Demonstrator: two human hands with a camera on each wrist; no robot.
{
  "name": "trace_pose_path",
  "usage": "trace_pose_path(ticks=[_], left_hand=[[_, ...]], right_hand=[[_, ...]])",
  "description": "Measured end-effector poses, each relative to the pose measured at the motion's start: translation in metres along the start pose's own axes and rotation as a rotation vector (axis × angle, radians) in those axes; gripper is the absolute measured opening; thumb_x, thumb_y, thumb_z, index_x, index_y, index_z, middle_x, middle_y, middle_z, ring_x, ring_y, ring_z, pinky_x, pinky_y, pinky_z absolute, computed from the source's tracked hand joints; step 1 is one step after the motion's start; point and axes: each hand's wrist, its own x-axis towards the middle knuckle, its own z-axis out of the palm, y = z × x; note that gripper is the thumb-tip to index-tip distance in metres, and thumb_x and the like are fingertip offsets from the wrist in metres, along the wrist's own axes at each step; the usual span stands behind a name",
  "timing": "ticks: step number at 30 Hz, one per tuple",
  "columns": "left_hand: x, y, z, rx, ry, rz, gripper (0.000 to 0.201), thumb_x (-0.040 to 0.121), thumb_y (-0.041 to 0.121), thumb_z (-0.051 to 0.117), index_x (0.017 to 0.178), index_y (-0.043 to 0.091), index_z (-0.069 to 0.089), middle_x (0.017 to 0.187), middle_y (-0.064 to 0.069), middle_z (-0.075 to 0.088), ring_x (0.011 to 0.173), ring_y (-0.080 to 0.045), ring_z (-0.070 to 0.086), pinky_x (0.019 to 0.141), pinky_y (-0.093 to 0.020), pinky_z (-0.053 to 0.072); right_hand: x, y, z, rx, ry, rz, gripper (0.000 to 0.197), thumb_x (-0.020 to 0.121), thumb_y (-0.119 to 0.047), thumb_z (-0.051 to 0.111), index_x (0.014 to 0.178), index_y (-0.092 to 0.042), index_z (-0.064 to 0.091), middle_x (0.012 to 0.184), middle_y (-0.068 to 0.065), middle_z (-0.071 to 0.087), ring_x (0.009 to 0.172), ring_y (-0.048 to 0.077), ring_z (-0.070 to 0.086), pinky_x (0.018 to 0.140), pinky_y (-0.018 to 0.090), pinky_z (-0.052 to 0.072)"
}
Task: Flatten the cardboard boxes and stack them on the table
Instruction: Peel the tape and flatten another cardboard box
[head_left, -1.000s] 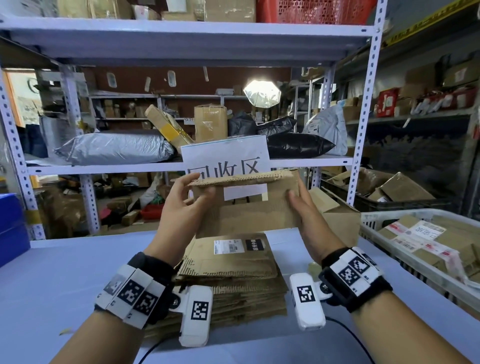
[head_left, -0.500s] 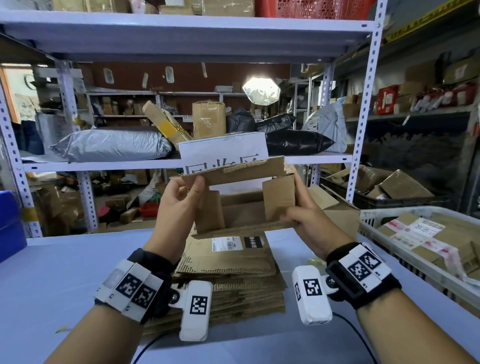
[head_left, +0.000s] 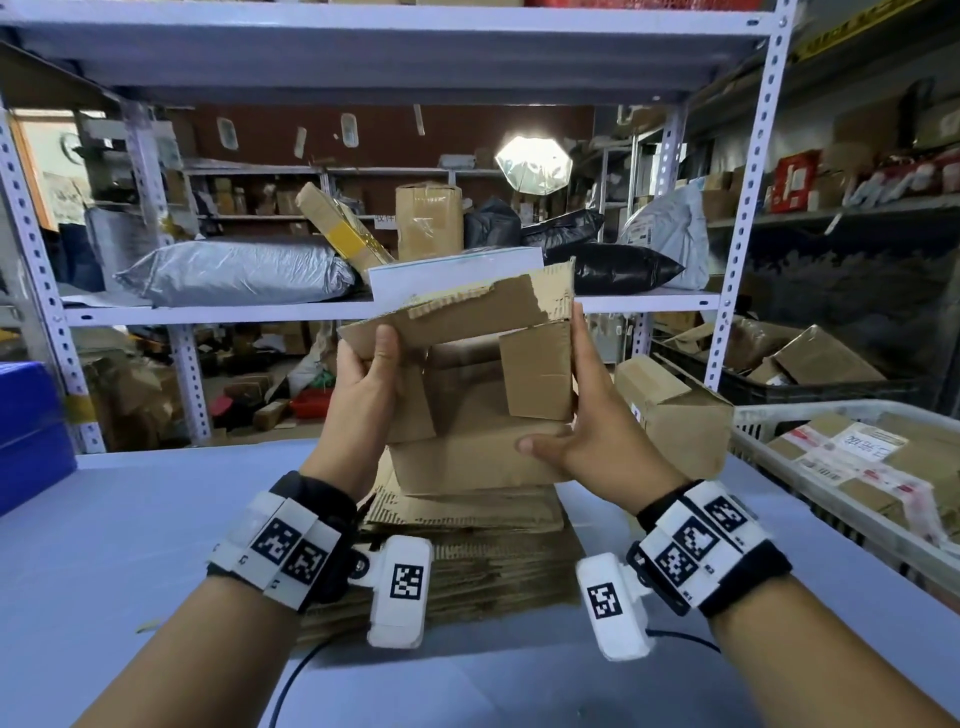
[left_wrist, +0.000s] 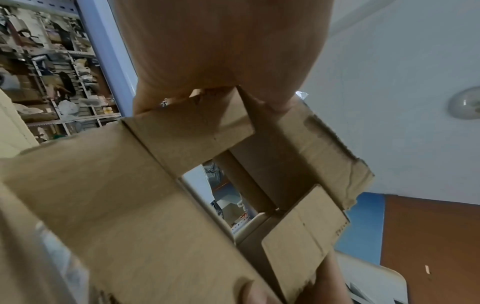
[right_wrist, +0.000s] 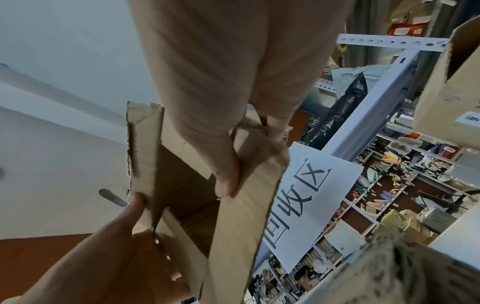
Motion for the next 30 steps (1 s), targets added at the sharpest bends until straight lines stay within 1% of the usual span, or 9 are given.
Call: trace_pose_path(ticks=[2, 5, 10, 13, 17, 21, 23, 25, 30], left_hand=[[-0.003, 0.000, 0.001, 0.049, -0.003, 0.021, 0.062, 0.091, 0.054, 0.067, 0.140, 0.027, 0.041, 0.137, -0.001, 0.060, 0.126, -0.016, 0.059, 0.110, -0.043, 0.048], [-0.006, -0.001, 0.003, 0.192, 0.026, 0.140, 0.082, 0.086, 0.007, 0.080, 0.148, 0.016, 0.027, 0.135, 0.003, 0.052, 0.121, -0.005, 0.054, 0.113, -0.032, 0.043], [-0.010, -0.004, -0.001, 0.221, -0.023, 0.143, 0.079, 0.083, -0.019, 0.061, 0.146, 0.020, 0.030, 0.105, 0.010, 0.052, 0.085, 0.012, 0.055, 0.096, -0.034, 0.052], [-0.012, -0.002, -0.006, 0.199, -0.164, 0.126, 0.084, 0.073, -0.004, 0.058, 0.144, 0.035, 0.036, 0.121, 0.008, 0.055, 0.098, 0.007, 0.060, 0.078, -0.016, 0.052], [-0.014, 0.000, -0.007, 0.123, -0.292, 0.132, 0.081, 0.070, 0.005, 0.050, 0.142, 0.041, 0.044, 0.134, 0.008, 0.060, 0.104, -0.001, 0.065, 0.076, -0.017, 0.053], [-0.015, 0.005, -0.010, 0.111, -0.316, 0.159, 0.075, 0.075, 0.007, 0.048, 0.138, 0.046, 0.052, 0.132, 0.015, 0.062, 0.102, -0.001, 0.066, 0.077, -0.017, 0.053], [-0.015, 0.007, -0.011, 0.124, -0.305, 0.164, 0.072, 0.079, 0.011, 0.048, 0.142, 0.045, 0.052, 0.136, 0.024, 0.059, 0.119, 0.000, 0.060, 0.090, -0.022, 0.053], [-0.014, 0.007, -0.013, 0.171, -0.274, 0.187, 0.066, 0.084, 0.016, 0.052, 0.146, 0.040, 0.051, 0.145, 0.023, 0.054, 0.134, 0.000, 0.050, 0.111, -0.030, 0.045], [-0.009, 0.004, -0.029, 0.734, -0.312, 0.311, 0.068, 0.079, 0.067, 0.062, 0.142, 0.041, 0.058, 0.154, 0.018, 0.042, 0.143, -0.005, 0.029, 0.119, -0.037, 0.026]], right_hand=[[0.000, 0.000, 0.002, -0.001, 0.029, -0.013, 0.135, 0.074, -0.006, 0.087, 0.149, -0.059, -0.012, 0.167, -0.017, 0.010, 0.151, 0.008, 0.022, 0.113, 0.042, 0.043], [0.001, 0.000, 0.003, -0.025, 0.053, -0.041, 0.134, 0.073, -0.008, 0.088, 0.150, -0.058, -0.010, 0.166, -0.019, 0.009, 0.152, 0.006, 0.018, 0.110, 0.041, 0.046], [0.003, 0.001, 0.003, -0.014, 0.083, -0.038, 0.133, 0.071, -0.016, 0.090, 0.153, -0.053, -0.009, 0.165, -0.022, 0.008, 0.151, 0.002, 0.018, 0.114, 0.045, 0.042], [0.008, 0.002, 0.002, 0.054, 0.198, 0.035, 0.132, 0.066, -0.034, 0.092, 0.158, -0.038, -0.003, 0.164, -0.012, 0.022, 0.148, 0.007, 0.027, 0.120, 0.041, 0.033], [0.009, -0.002, -0.001, 0.023, 0.383, 0.122, 0.115, 0.067, -0.044, 0.084, 0.155, -0.035, 0.011, 0.148, -0.006, 0.049, 0.130, 0.011, 0.052, 0.108, 0.031, 0.044], [0.005, 0.000, -0.008, 0.162, 0.274, 0.225, 0.099, 0.079, -0.030, 0.070, 0.157, -0.034, 0.010, 0.129, -0.015, 0.059, 0.105, -0.007, 0.061, 0.089, 0.023, 0.052], [0.004, -0.001, -0.009, 0.434, 0.235, 0.295, 0.066, 0.094, -0.017, 0.052, 0.155, -0.020, 0.027, 0.132, -0.005, 0.061, 0.113, 0.005, 0.059, 0.097, 0.031, 0.052], [0.001, -0.004, -0.009, 0.786, 0.268, 0.353, 0.035, 0.099, -0.007, 0.034, 0.126, -0.009, 0.057, 0.114, 0.008, 0.070, 0.106, 0.024, 0.061, 0.095, 0.041, 0.052], [-0.002, -0.001, -0.014, 1.107, 0.119, 0.330, 0.037, 0.096, -0.028, 0.047, 0.123, -0.010, 0.065, 0.130, 0.021, 0.059, 0.120, 0.038, 0.056, 0.108, 0.060, 0.041]])
